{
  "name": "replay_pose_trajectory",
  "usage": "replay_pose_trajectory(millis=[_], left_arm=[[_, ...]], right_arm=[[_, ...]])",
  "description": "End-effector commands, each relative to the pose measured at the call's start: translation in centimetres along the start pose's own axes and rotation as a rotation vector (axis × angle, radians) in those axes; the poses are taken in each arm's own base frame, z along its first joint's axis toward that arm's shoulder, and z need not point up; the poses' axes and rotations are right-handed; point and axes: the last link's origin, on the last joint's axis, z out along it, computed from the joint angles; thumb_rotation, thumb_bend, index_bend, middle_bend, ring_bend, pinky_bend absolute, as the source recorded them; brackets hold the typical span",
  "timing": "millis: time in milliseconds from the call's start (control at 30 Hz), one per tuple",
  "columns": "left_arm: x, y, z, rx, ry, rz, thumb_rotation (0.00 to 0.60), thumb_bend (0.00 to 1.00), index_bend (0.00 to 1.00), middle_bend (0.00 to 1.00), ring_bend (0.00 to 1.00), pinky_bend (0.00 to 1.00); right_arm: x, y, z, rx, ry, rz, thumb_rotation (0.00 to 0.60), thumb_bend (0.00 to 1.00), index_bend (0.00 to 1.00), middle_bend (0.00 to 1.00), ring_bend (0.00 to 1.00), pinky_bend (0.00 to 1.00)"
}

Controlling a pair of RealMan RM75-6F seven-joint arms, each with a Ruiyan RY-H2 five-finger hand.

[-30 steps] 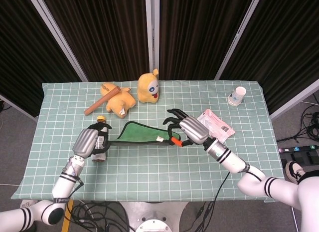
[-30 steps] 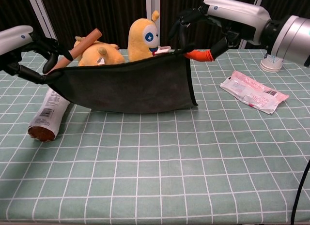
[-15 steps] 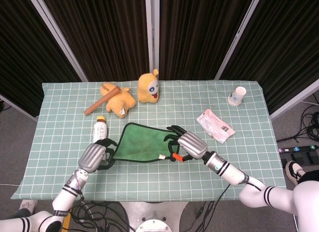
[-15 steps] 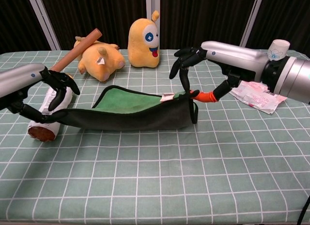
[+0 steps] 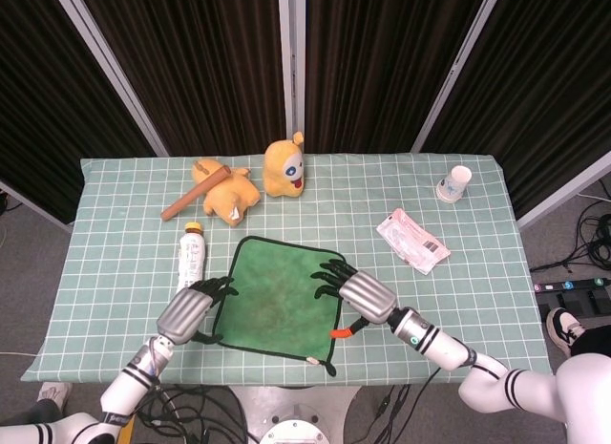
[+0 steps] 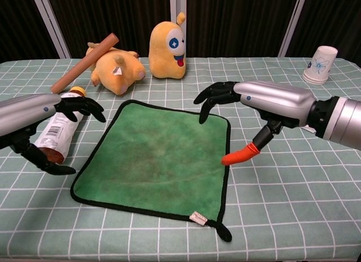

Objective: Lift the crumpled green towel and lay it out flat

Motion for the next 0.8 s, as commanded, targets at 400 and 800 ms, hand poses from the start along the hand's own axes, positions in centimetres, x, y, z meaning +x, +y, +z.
replay_pose_trajectory(millis=[400, 800], left_arm=[[5.7, -4.3, -1.4, 0.169, 0.244, 0.003, 0.6, 0.09, 0.28, 0.21, 0.19, 0.24], [8.7, -11.4, -6.9, 0.448, 0.347, 0.133, 0.6, 0.11, 0.28, 0.21, 0.19, 0.23]], right_arm=[[5.4, 2.6, -4.9, -0.253, 0.258, -0.13, 0.6, 0.02, 0.21, 0.12, 0.0, 0.0], [7.9, 5.8, -15.5, -0.597, 0.358, -0.199, 0.6, 0.07, 0.16, 0.1, 0.0, 0.0]])
